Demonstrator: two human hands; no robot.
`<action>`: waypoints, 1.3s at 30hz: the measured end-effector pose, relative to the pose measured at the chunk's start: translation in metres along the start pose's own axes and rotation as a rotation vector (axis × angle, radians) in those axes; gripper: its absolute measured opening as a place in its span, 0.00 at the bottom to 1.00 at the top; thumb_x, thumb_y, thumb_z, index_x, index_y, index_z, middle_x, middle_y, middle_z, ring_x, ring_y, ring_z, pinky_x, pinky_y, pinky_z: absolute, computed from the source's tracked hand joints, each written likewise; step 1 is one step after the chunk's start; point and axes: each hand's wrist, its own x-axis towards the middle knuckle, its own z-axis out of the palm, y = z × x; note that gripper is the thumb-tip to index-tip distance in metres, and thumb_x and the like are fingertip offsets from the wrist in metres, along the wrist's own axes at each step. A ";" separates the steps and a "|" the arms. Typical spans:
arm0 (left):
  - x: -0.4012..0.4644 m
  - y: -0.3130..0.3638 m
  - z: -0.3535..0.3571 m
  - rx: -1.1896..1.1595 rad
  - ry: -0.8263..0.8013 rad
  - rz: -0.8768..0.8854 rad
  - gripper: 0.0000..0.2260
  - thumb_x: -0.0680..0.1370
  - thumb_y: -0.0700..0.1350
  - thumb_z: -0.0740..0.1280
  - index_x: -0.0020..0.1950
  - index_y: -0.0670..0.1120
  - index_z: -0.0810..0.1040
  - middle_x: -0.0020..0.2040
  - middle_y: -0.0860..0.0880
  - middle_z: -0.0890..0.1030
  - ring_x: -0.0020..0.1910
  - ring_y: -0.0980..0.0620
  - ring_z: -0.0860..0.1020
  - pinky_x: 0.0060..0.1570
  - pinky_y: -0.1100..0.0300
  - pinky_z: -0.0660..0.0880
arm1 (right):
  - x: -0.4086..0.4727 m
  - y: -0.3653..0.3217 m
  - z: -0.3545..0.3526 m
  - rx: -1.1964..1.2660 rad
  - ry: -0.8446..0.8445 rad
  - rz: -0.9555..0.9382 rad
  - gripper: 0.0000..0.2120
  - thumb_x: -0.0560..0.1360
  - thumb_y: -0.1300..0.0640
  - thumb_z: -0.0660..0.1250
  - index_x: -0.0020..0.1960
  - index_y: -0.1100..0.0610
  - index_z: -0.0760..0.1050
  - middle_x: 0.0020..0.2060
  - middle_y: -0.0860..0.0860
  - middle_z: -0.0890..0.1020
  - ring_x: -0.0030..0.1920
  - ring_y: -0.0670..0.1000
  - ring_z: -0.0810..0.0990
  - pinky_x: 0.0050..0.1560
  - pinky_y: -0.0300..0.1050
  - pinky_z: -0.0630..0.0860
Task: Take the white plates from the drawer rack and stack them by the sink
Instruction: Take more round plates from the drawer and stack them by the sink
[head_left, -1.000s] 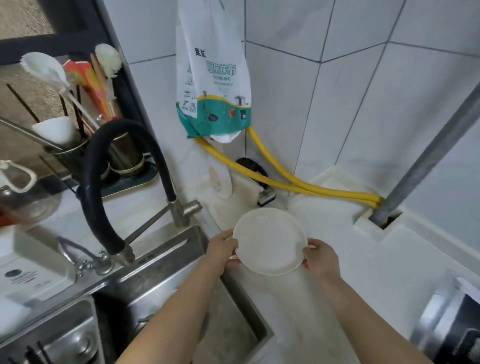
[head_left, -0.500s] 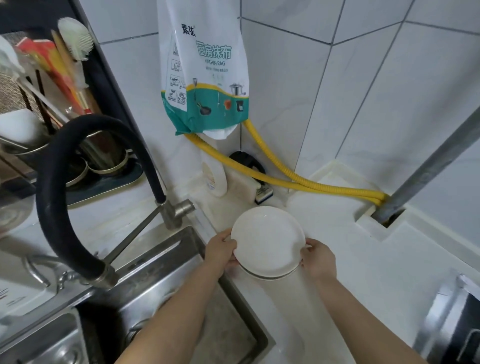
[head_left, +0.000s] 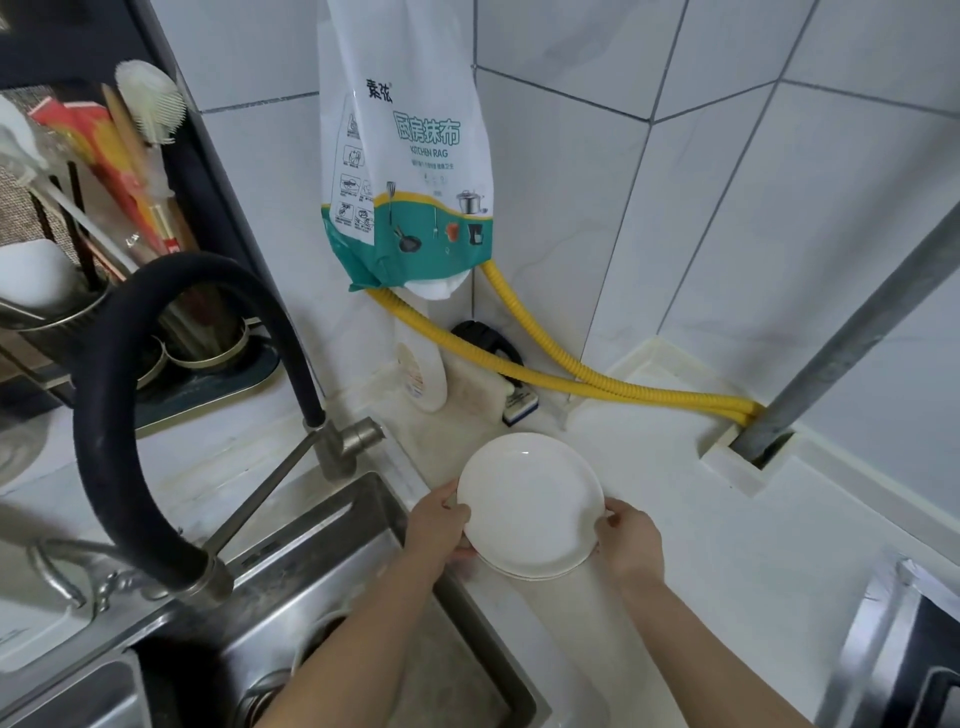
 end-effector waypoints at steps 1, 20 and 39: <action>0.000 0.000 -0.001 0.034 0.001 0.018 0.25 0.75 0.33 0.59 0.71 0.50 0.68 0.57 0.42 0.75 0.48 0.42 0.79 0.31 0.56 0.81 | 0.000 0.000 0.000 -0.004 -0.003 -0.003 0.14 0.73 0.66 0.57 0.51 0.60 0.80 0.38 0.58 0.79 0.40 0.56 0.75 0.40 0.44 0.69; -0.071 -0.060 -0.024 0.486 0.018 0.178 0.17 0.77 0.46 0.63 0.66 0.47 0.71 0.57 0.45 0.79 0.54 0.45 0.79 0.57 0.51 0.77 | -0.074 0.023 -0.004 -0.088 -0.197 -0.174 0.15 0.76 0.54 0.63 0.61 0.56 0.72 0.54 0.53 0.79 0.58 0.53 0.76 0.56 0.46 0.72; -0.300 -0.231 -0.054 0.486 0.231 0.124 0.05 0.73 0.49 0.68 0.44 0.48 0.80 0.42 0.47 0.82 0.43 0.45 0.81 0.48 0.56 0.76 | -0.258 0.105 0.012 -0.513 -0.477 -0.600 0.21 0.76 0.52 0.62 0.69 0.54 0.68 0.64 0.53 0.76 0.66 0.52 0.73 0.64 0.43 0.69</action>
